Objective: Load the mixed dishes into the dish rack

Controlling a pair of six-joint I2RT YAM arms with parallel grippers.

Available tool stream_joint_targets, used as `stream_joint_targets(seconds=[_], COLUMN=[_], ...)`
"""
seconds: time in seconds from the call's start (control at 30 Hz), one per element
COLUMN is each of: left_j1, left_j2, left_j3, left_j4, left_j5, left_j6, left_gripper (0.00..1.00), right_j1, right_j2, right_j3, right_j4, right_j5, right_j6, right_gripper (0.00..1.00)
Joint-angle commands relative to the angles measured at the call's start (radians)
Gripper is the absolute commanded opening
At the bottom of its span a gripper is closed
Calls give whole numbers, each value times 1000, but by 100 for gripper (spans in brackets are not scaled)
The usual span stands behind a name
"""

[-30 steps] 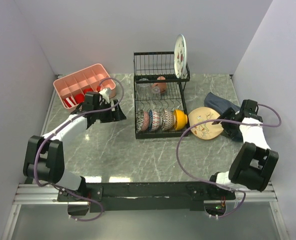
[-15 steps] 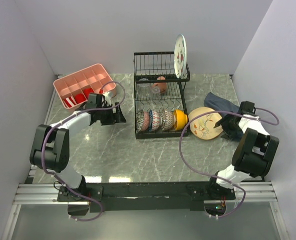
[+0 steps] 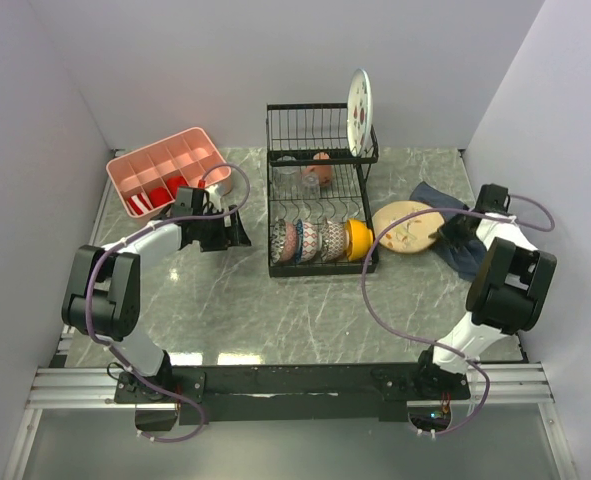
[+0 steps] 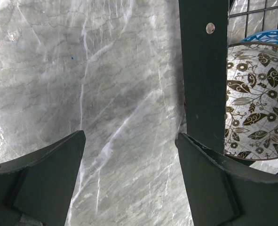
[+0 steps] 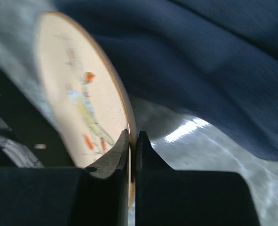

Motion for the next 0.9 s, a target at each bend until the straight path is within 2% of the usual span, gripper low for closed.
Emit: stream_joint_targets(seconds=[0.0, 0.27, 0.47, 0.6, 0.7, 0.73, 0.87], left_j1=[8, 12, 20, 21, 21, 21, 21], left_j2=[-21, -106, -205, -314, -386, -405, -477], left_j3=[28, -6, -38, -104, -158, -170, -246], left_j4=[-1, 58, 131, 193, 206, 210, 251], left_j5=[4, 24, 117, 171, 168, 168, 156], left_j6=[25, -18, -63, -109, -118, -120, -130], left_gripper=[85, 85, 88, 88, 88, 88, 88], right_j1=[31, 58, 64, 116, 201, 236, 242], right_j2=[-21, -253, -449, -584, -734, -759, -816], right_j3=[-2, 89, 145, 165, 188, 220, 343], right_j4=[-40, -122, -177, -264, -312, -326, -390], right_j5=[139, 206, 267, 319, 355, 355, 286], right_j6=[-24, -84, -164, -215, -265, -276, -322], right_gripper=[0, 0, 0, 0, 0, 0, 0])
